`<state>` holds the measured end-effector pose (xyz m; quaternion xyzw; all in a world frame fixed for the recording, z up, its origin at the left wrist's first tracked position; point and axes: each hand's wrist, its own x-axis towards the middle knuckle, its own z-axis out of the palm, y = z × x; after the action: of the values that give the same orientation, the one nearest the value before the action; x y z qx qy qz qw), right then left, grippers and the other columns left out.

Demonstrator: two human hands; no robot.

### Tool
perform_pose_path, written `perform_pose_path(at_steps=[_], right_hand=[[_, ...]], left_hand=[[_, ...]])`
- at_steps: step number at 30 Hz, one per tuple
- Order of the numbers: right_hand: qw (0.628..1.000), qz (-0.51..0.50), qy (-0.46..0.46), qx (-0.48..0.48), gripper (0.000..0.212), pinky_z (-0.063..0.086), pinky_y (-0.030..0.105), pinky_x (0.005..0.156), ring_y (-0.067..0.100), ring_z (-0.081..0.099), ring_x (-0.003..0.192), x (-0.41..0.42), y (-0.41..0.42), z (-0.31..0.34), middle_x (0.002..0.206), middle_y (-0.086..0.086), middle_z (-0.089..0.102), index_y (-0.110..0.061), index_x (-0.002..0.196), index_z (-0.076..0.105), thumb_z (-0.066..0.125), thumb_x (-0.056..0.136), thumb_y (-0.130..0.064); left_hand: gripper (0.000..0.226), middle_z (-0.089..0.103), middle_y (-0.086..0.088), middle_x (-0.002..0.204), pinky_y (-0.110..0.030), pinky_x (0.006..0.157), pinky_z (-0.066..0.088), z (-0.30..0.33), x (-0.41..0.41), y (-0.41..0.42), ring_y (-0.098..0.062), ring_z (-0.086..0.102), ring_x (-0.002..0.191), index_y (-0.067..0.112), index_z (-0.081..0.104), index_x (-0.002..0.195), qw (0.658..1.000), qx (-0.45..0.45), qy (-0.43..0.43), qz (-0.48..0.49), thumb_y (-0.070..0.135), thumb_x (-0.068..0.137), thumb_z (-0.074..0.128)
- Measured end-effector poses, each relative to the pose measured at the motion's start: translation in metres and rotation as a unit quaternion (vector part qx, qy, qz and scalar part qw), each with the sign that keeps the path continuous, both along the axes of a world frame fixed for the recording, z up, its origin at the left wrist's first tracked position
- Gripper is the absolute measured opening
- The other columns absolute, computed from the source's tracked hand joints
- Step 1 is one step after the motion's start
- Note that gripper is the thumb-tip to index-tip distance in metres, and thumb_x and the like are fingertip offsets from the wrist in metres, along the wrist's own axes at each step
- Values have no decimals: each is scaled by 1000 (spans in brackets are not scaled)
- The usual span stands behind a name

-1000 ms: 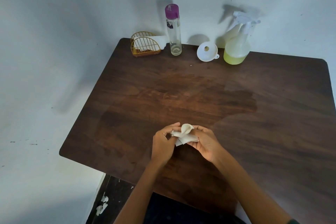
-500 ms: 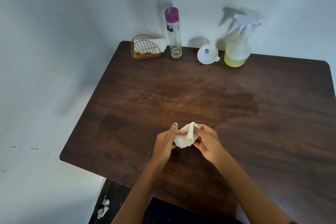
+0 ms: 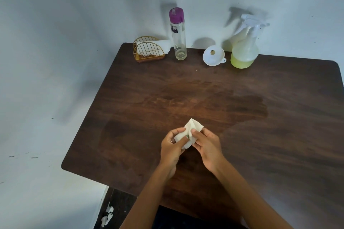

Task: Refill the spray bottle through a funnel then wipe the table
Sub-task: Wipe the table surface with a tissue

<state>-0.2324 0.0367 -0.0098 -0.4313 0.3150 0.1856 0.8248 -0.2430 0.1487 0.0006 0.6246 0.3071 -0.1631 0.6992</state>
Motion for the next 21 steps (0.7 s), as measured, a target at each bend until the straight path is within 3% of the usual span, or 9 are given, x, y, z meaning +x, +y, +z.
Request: perform_pose_path(at_steps=[4,7,8,9,11,15,17,19,21], right_hand=[[986,-103,23,-127,8,50,30,71,15,60,76,19,-3,-6,83,7,65,0,93,66,61,88,-4],[901,-141,-61,-405,25,41,28,63,0,45,58,43,-22,-9,65,1,54,-14,63,59,59,88,-13],[865,-143,-94,-472,23,45,22,67,-3,53,62,52,-27,-6,68,-1,62,-18,69,66,56,90,-15],[837,-136,-118,-516,21,48,19,78,-1,63,79,61,-32,-5,86,-1,72,-19,89,72,52,92,-16],[791,-92,-136,-590,32,44,27,100,14,59,115,84,-36,-14,123,3,65,-17,121,63,47,94,-11],[697,85,-110,-704,39,41,45,103,25,40,134,119,-34,-53,142,8,48,-11,131,51,36,96,-3],[645,154,-89,-743,46,29,47,112,30,26,141,134,-23,-68,149,17,35,-2,137,41,35,91,5],[630,182,-77,-751,50,13,43,119,33,15,144,149,-2,-72,152,22,24,4,142,30,36,92,1],[625,224,-93,-742,52,7,43,120,35,12,144,167,32,-66,153,25,19,6,144,24,35,98,-15]], left_hand=[[25,69,6,103,-20,70,47,-7,3,12,-6,64,89,26,61,111,999,40,-4,4,13,90,64],[22,63,3,114,-16,75,47,-14,8,35,-5,59,98,25,58,115,996,81,-25,40,17,95,58],[22,61,3,119,-15,76,47,-18,9,45,-5,58,102,24,57,117,993,101,-33,51,17,96,57],[24,58,2,124,-14,78,46,-22,10,55,-6,57,107,25,56,119,989,124,-40,62,18,96,57],[26,53,1,132,-23,91,45,-31,11,78,-13,53,119,28,55,121,979,181,-43,87,21,96,56],[37,48,-3,139,-42,110,39,-32,12,117,-21,44,130,19,52,135,952,275,-32,128,23,97,53],[39,45,-5,146,-48,112,36,-35,11,138,-25,41,135,20,50,136,943,300,-25,145,26,98,51],[39,42,-6,149,-52,112,35,-42,8,157,-28,38,137,22,48,138,937,314,-13,156,30,100,47],[41,41,-6,150,-53,113,33,-48,4,174,-28,38,138,22,46,140,931,326,3,166,33,101,43]])
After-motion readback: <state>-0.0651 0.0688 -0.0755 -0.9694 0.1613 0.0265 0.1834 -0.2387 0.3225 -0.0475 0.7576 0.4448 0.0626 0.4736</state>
